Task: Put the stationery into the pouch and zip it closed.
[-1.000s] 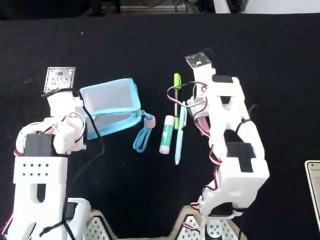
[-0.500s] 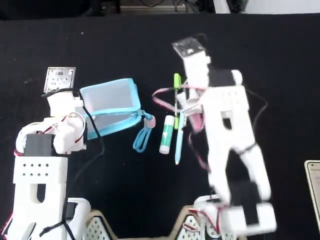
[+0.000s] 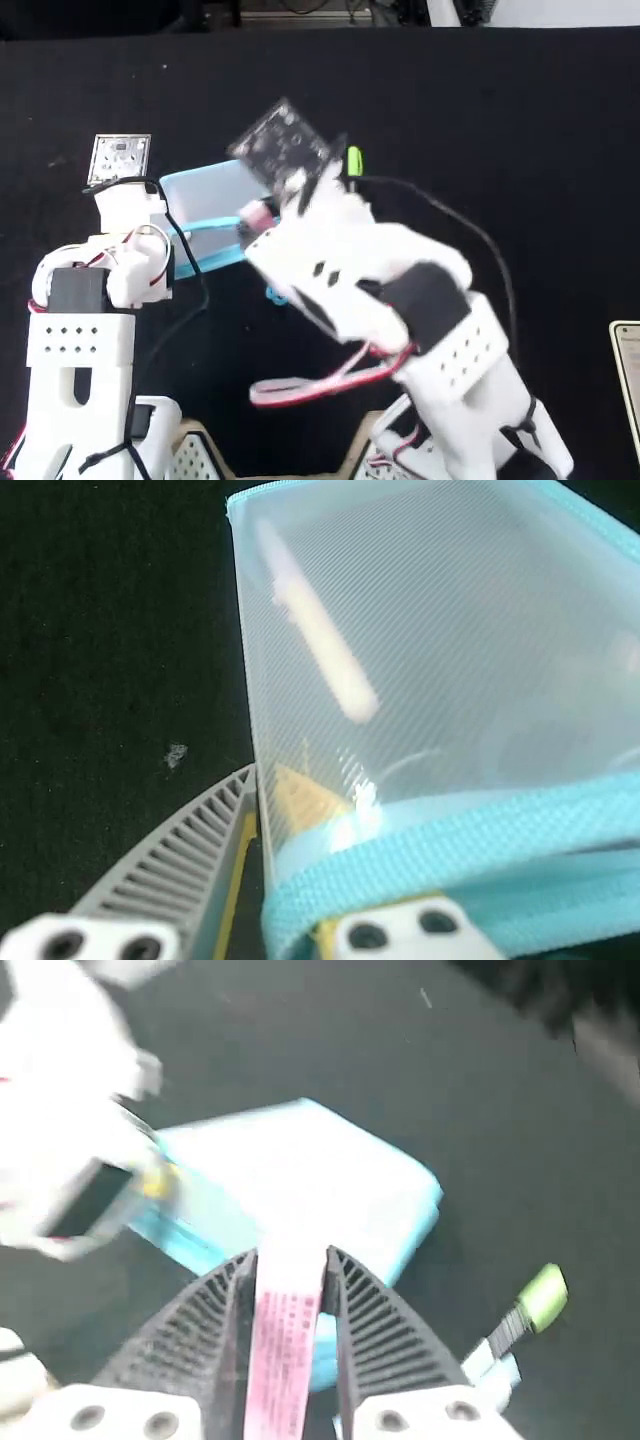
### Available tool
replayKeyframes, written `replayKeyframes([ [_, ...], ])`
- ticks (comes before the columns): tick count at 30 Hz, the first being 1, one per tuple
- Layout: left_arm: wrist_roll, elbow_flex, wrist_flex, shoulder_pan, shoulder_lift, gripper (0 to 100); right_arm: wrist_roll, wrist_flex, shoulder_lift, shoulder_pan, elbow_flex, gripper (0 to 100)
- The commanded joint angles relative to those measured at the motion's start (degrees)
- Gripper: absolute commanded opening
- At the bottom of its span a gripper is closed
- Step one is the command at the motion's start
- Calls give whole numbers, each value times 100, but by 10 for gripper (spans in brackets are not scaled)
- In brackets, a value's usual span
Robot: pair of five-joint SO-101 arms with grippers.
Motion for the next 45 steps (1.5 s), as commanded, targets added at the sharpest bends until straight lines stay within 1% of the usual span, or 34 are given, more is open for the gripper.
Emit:
replayKeyframes([
  [1, 53, 215, 35, 31, 35, 30, -53, -791, -286, -273, 418, 11],
  [7, 44, 233, 35, 31, 35, 30, -44, -2611, -497, -264, 1727, 11],
  [14, 35, 268, 35, 31, 35, 30, -44, -4246, -1358, -264, 3099, 11],
  [17, 35, 259, 35, 31, 35, 30, -44, -5380, -1780, -264, 4040, 11],
  [22, 26, 242, 35, 22, 35, 30, -44, -7877, -2149, -264, 5798, 11],
  [24, 26, 233, 35, 22, 35, 30, -44, -8448, -2158, -264, 6273, 11],
  [28, 35, 224, 35, 57, 35, 30, -62, -8659, -2158, -202, 6589, 11],
  [33, 53, 180, 35, 75, 35, 30, -88, -8695, -2158, 176, 6431, 11],
  [37, 53, -189, 44, 75, 35, 30, -88, -8703, -2158, 290, 6308, 11],
  [45, 62, -1226, 651, 75, 97, 30, -70, -8853, -2202, 290, 6431, 11],
])
